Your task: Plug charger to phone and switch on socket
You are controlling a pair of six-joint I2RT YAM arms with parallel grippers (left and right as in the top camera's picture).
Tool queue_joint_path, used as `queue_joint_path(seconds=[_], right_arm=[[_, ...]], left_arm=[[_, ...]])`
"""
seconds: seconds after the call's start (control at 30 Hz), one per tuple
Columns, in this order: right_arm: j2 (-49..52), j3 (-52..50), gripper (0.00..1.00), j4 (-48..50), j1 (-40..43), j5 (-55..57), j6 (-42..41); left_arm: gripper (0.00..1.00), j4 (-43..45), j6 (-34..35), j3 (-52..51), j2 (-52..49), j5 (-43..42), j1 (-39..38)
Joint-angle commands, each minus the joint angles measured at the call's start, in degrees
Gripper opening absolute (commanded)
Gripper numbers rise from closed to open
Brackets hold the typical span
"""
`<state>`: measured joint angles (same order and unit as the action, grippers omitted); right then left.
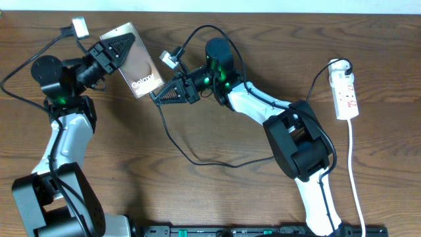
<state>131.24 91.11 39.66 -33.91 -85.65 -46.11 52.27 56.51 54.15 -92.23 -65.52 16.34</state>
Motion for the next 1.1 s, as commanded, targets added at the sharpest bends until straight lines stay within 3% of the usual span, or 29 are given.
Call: queue_joint_path(seconds=[0.0,0.43,1.07], right_arm=[[-0.3,0.7,0.01,0.0,-0.5,-0.9,-0.1],[-0.3,0.7,0.01,0.0,-0.6,-1.4,0.1],[-0.3,0.7,0.01,0.0,-0.6,-1.3,0.3]], left_arm=[[0.07,0.5,-1.4,1.4,0.5,2.6,0.0],[0.08,0.5,-0.1,1.4,0.5,1.5,3.0],[0.08,0.5,0.6,1.4,0.5,-1.7,0.5]])
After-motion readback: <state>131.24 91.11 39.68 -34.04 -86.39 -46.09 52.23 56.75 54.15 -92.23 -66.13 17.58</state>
